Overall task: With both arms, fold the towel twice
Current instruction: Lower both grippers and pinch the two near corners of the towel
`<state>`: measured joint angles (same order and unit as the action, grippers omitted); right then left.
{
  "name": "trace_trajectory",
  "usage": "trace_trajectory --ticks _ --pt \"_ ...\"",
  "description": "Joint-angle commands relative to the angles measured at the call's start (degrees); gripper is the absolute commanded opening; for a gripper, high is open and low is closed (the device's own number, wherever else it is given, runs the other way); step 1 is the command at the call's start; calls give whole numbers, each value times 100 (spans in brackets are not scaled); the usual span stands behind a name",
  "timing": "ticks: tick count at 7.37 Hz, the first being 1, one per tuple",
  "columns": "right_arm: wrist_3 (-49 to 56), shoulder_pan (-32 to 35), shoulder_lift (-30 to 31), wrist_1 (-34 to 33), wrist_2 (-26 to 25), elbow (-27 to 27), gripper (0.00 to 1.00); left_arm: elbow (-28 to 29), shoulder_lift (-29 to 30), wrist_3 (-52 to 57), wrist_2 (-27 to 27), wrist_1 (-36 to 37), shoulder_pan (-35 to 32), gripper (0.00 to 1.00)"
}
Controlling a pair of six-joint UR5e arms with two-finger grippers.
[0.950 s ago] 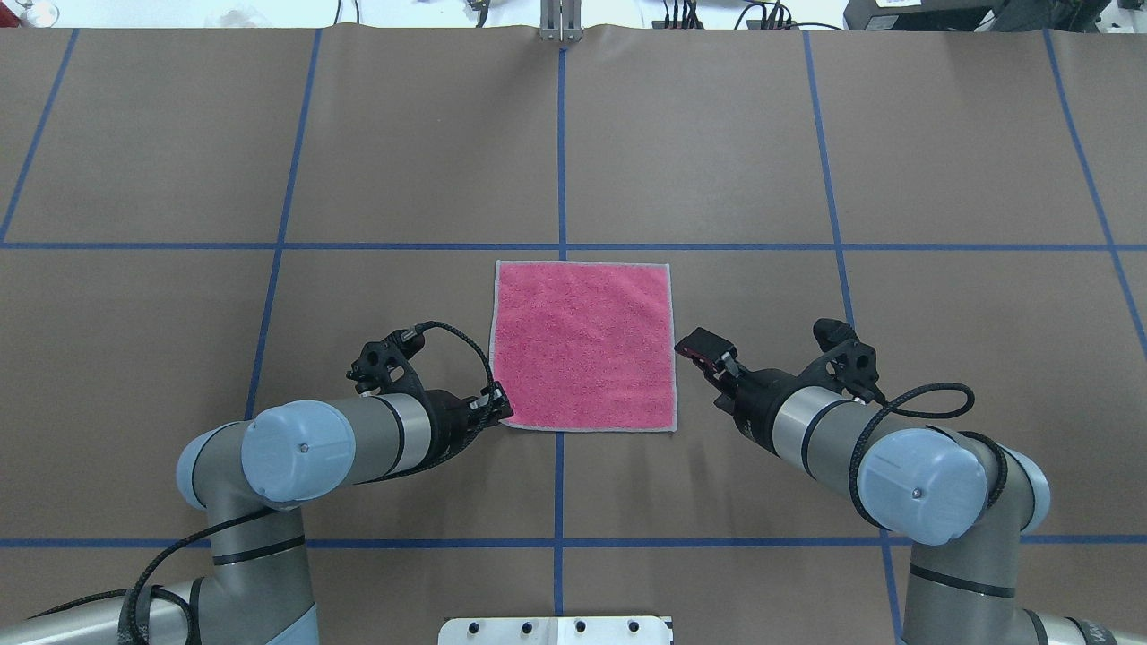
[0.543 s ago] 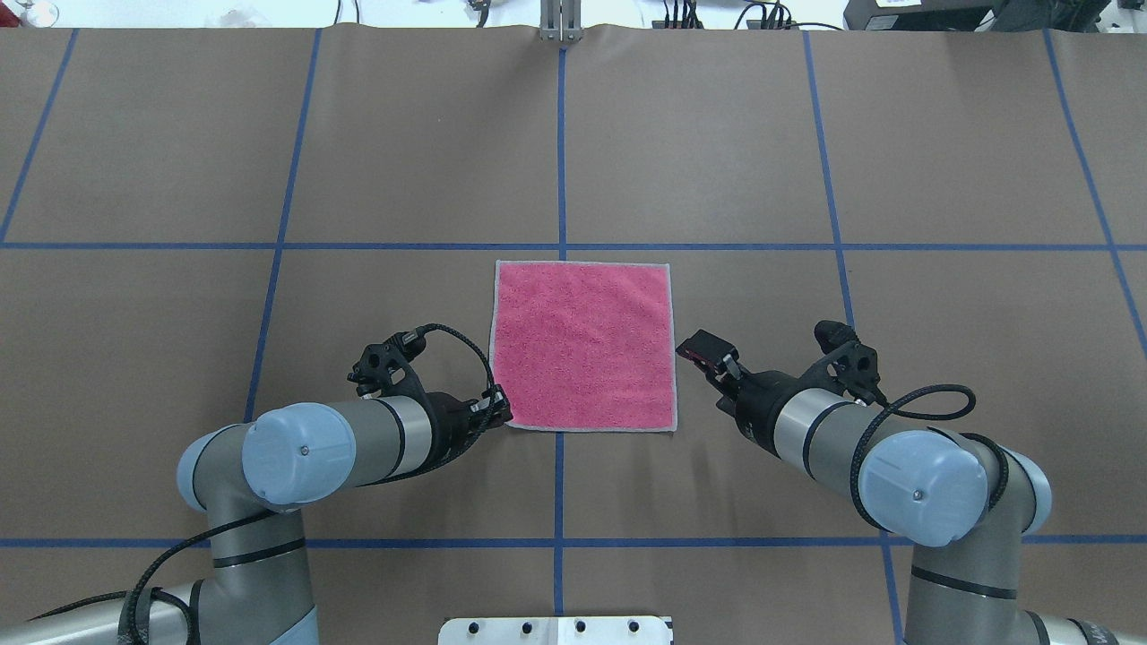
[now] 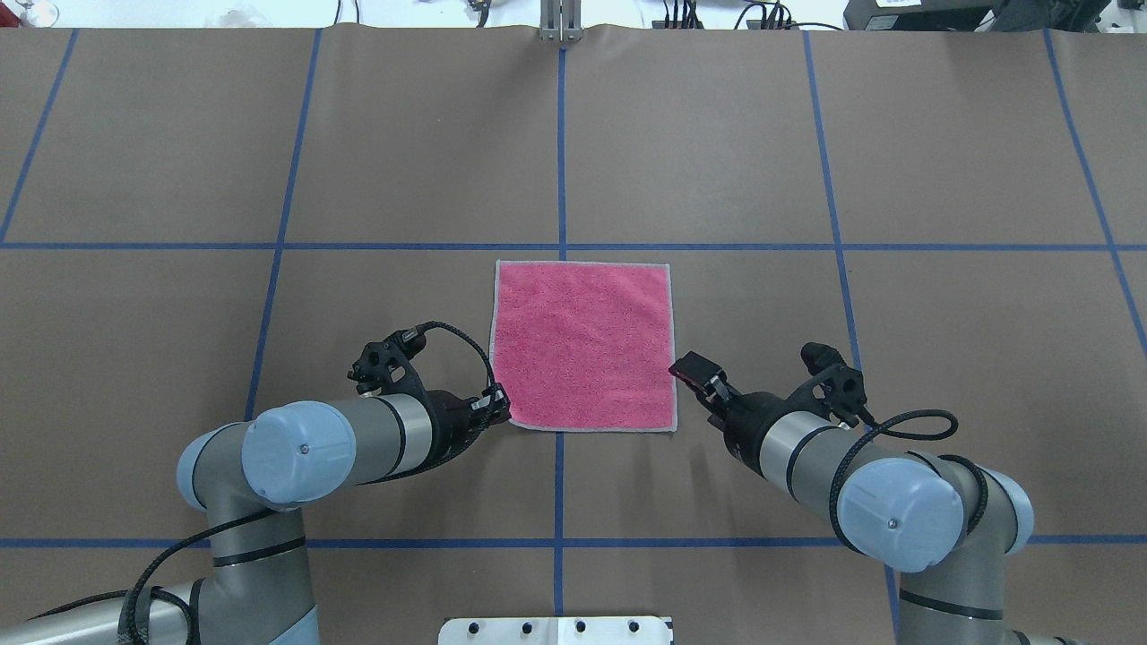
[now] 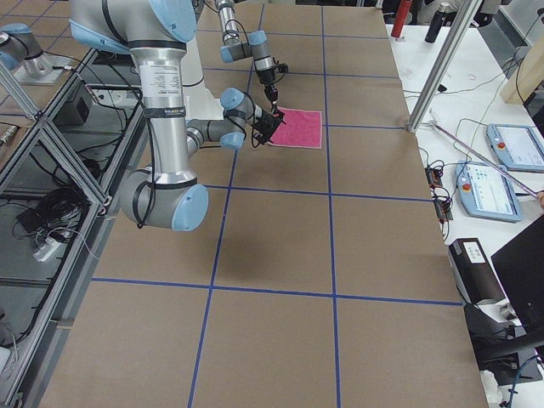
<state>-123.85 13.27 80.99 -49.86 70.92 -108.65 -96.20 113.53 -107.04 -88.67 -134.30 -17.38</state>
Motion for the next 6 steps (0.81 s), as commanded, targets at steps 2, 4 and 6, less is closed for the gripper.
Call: trace_trajectory --ticks 2,4,6 --pt "-349 -167 -458 -415 -17 485 68 -4 -6 -2 17 0 -3 0" --pt "-561 -202 -663 -831 9 476 64 5 -6 -2 25 0 -3 0" --pt "-552 -211 -619 -832 18 459 64 -3 -6 7 34 0 -3 0"
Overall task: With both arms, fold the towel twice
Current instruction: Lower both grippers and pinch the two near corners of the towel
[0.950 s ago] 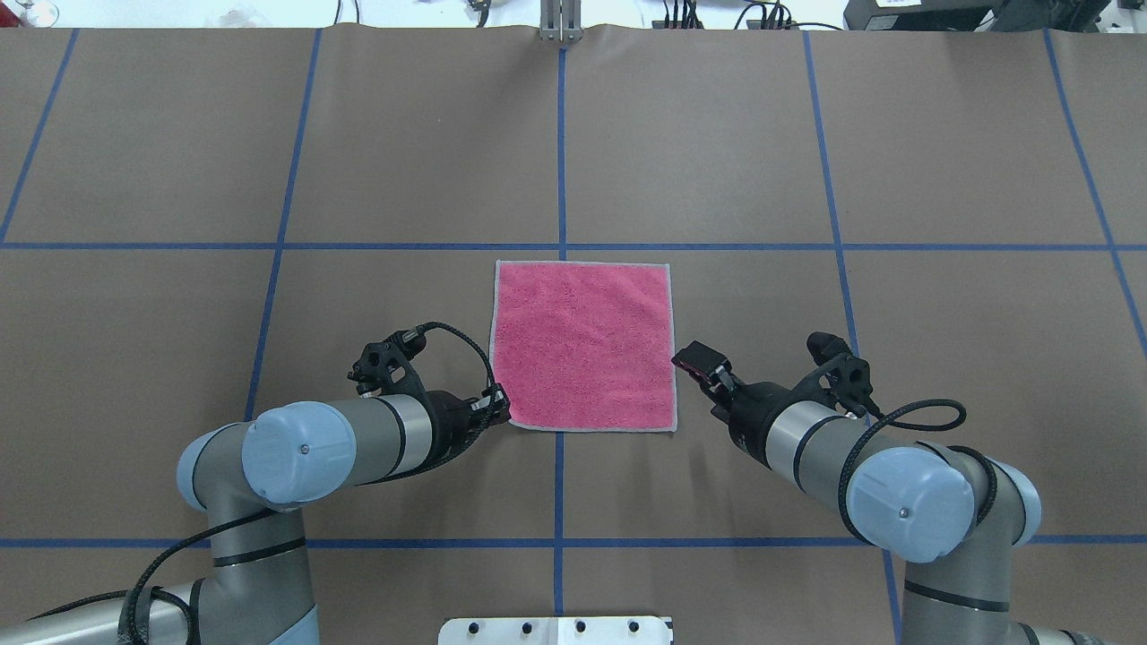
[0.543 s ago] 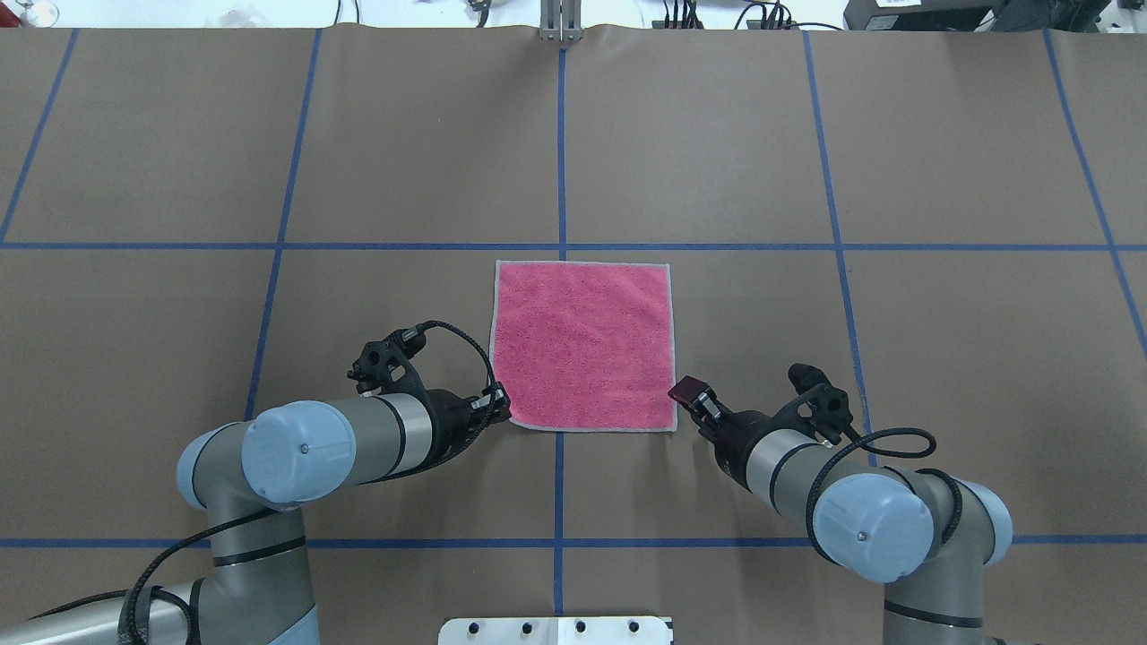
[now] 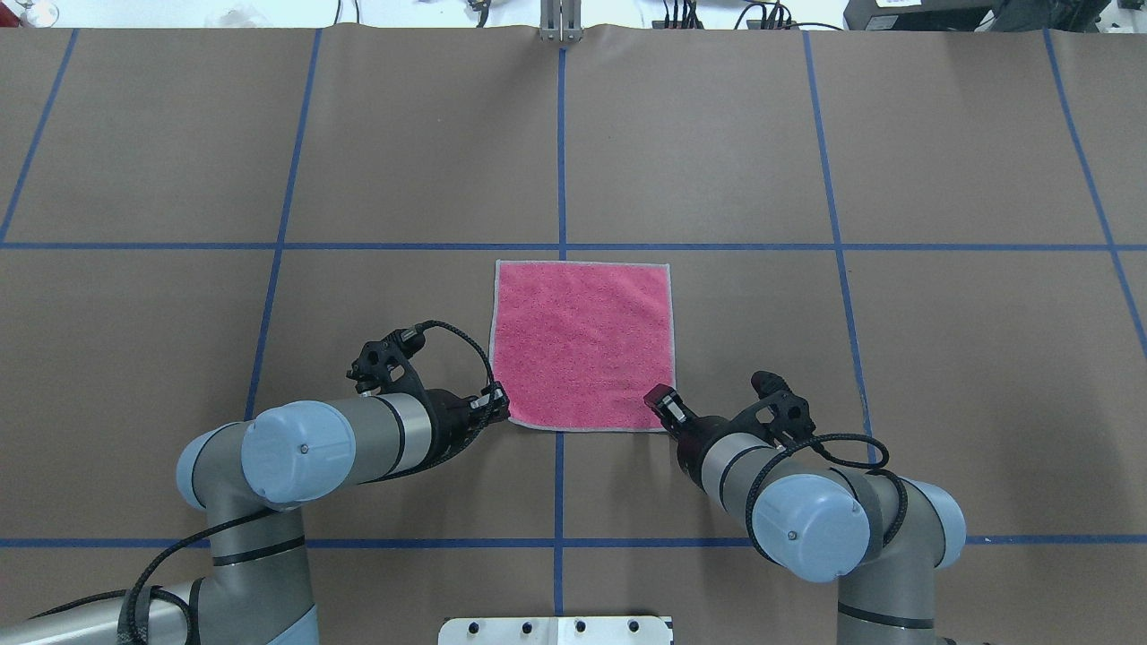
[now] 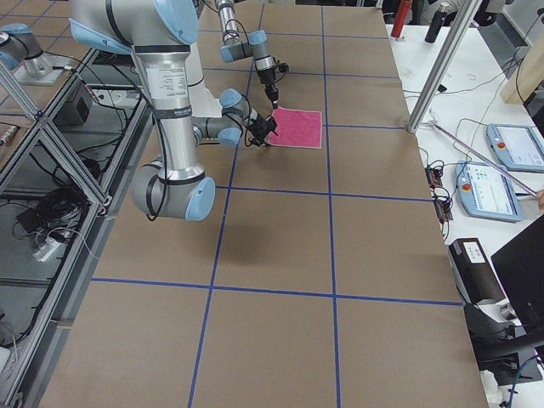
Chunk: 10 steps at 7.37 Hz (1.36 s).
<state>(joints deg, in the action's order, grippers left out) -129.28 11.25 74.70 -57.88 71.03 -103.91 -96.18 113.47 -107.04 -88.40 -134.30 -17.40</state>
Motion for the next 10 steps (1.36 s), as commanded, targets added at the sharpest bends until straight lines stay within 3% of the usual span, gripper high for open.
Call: trace_trajectory --ticks 1,2,3,4,5,7,10 --pt "-35 -9 -17 -30 -2 -15 49 -6 0 -1 7 0 0 0" --pt "-218 -9 -26 -21 -19 -24 22 -6 -9 -2 85 0 17 0" --pt "-342 -9 -26 -30 -28 -24 9 -6 -9 7 112 0 18 0" --pt "-352 -9 -26 -21 -37 -32 9 -14 0 7 113 0 18 0" --pt "-352 0 -26 -21 -37 -41 1 -14 0 7 113 0 18 0" --pt "-361 17 18 -21 -54 -128 0 -41 0 7 113 0 9 0" --pt "-352 18 446 -39 -28 -882 0 -610 -184 51 60 9 -35 0"
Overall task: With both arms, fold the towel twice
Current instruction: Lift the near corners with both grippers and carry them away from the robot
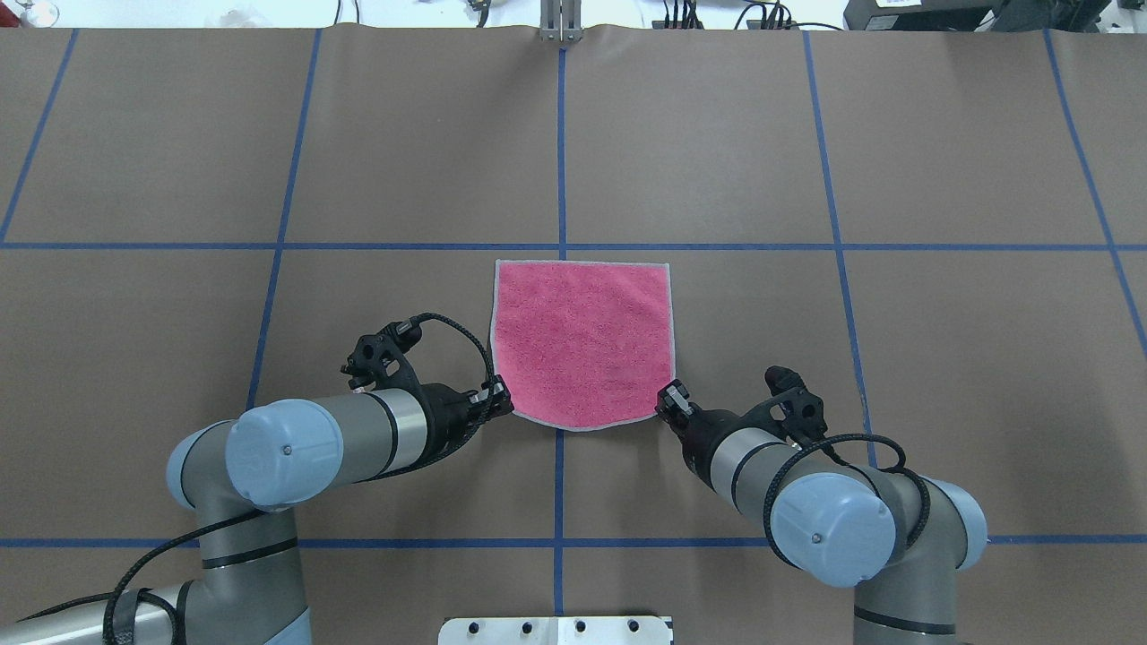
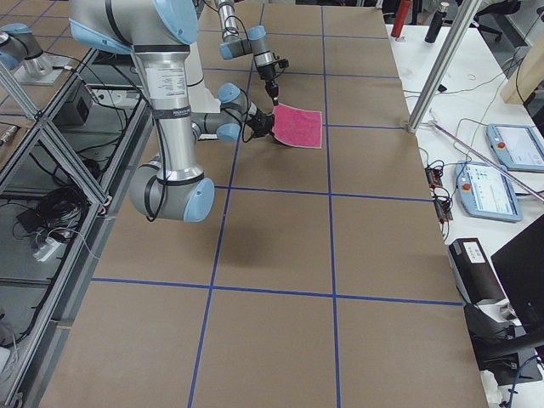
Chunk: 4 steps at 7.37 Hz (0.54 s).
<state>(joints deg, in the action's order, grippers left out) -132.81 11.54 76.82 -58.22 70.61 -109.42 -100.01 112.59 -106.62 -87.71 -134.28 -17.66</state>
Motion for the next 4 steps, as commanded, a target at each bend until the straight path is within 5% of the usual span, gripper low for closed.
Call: trace_trajectory --ticks 1,4 --pt "-8 -107 394 -5 14 -578 0 -456 -219 10 -9 7 -1 0" --pt "9 -178 624 -5 32 -1160 0 -1099 -220 10 -272 778 43 0"
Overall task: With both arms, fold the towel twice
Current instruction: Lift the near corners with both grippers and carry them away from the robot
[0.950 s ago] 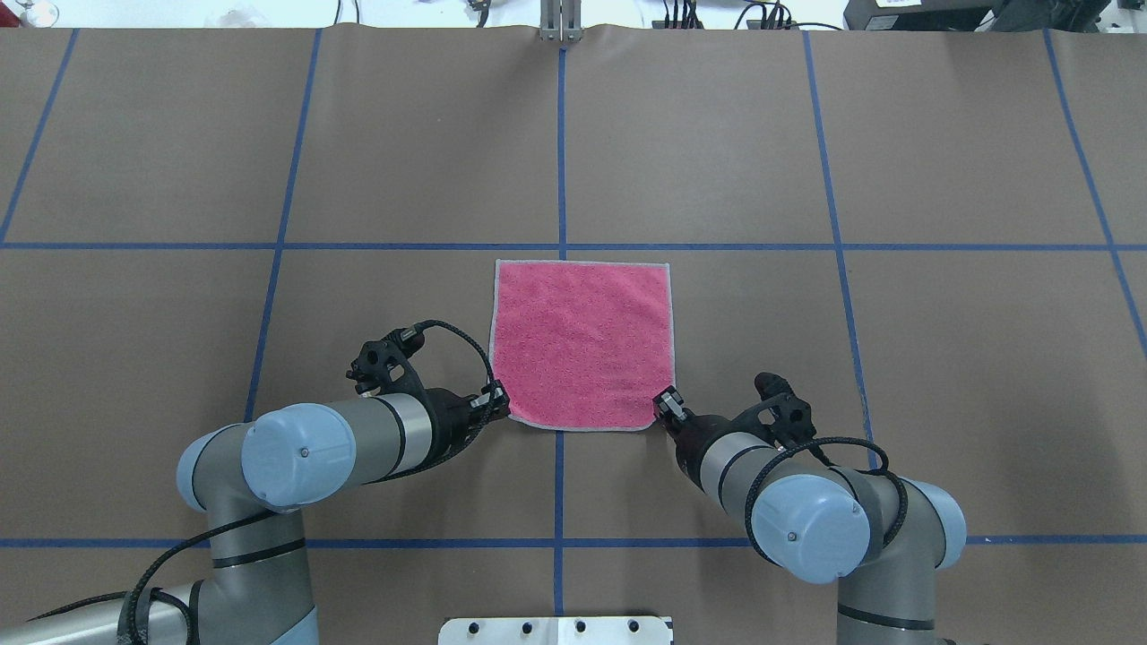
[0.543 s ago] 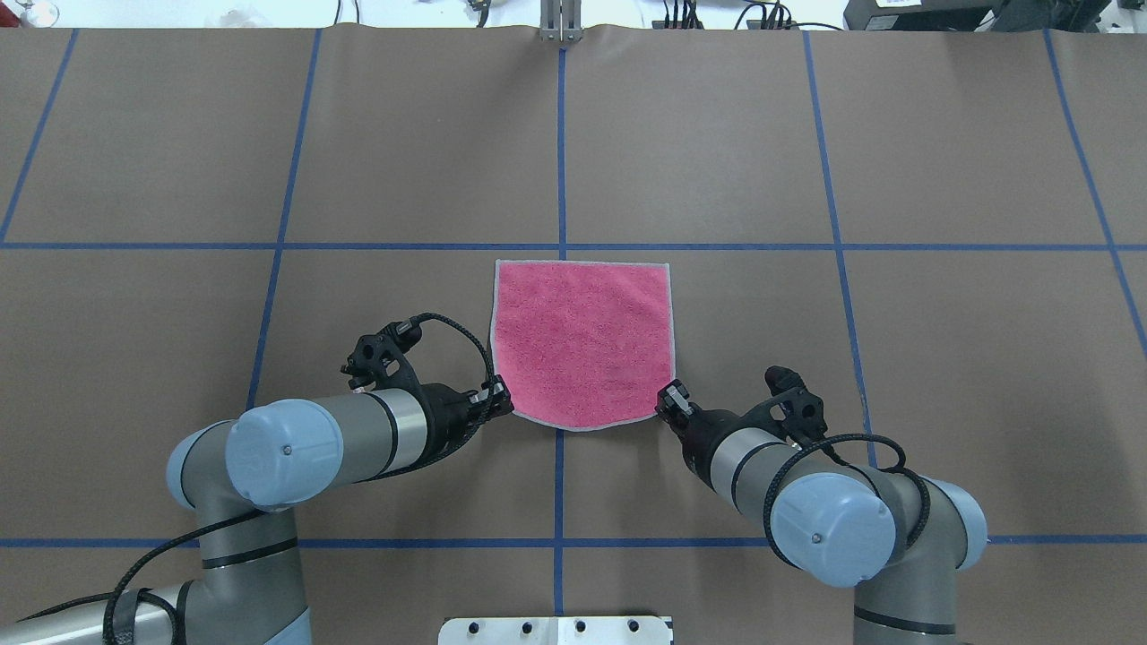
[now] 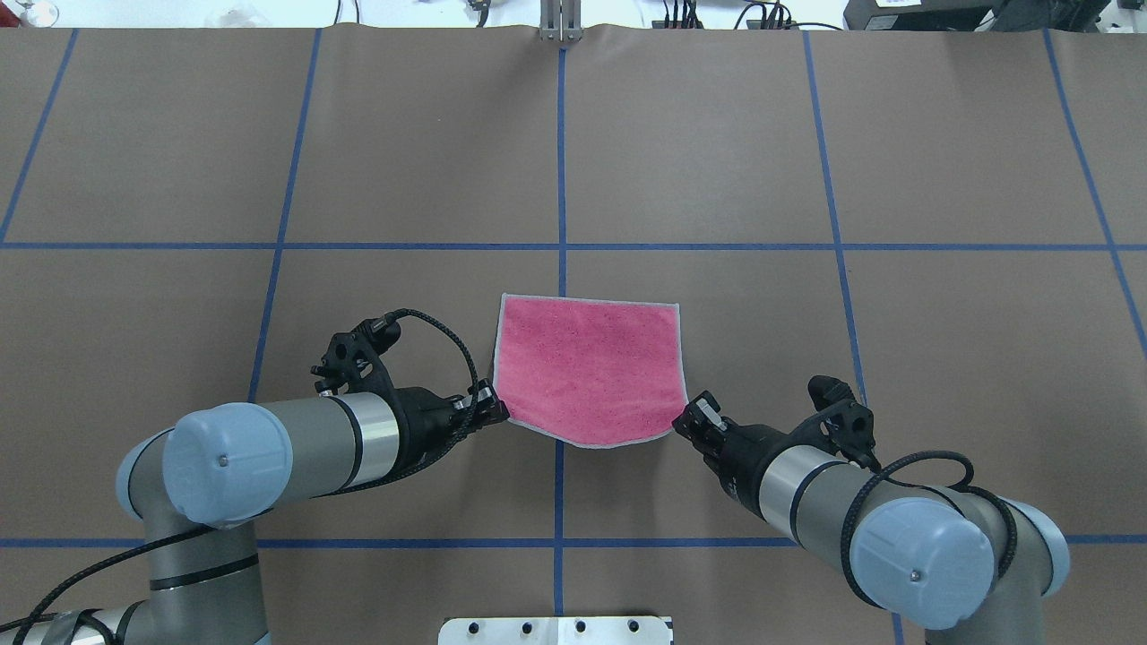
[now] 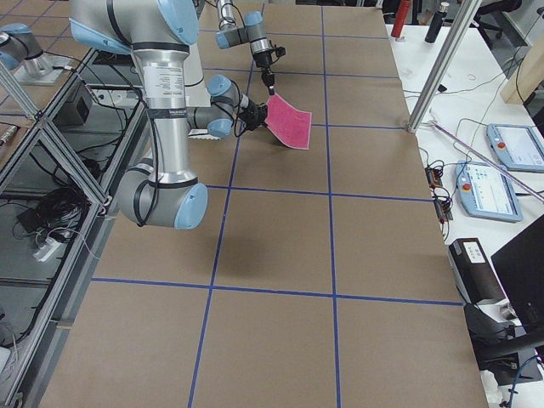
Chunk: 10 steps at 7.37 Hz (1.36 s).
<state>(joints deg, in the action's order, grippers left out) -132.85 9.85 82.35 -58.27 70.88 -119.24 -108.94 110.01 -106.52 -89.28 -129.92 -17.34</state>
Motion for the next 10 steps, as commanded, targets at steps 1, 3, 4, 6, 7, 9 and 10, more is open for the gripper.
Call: trace_trajectory --ticks 1,3,4,6,7,9,10 --pt "74 -9 36 -9 13 -91 0 -102 38 0 -116 354 11 0" --pt "110 367 -296 0 22 504 0 214 143 0 -63 354 -67 0" --pt "110 543 -637 0 22 916 0 372 248 0 -54 362 -111 0" --pt "337 789 -799 0 31 1158 0 767 547 0 -54 362 -313 0" --pt "347 860 -799 9 31 1210 0 961 696 9 -63 362 -418 0" --pt "374 870 -886 -9 40 1263 0 1085 768 252 -63 362 -533 0" --pt "374 870 -983 -9 31 1376 0 1094 785 342 -63 371 -577 0"
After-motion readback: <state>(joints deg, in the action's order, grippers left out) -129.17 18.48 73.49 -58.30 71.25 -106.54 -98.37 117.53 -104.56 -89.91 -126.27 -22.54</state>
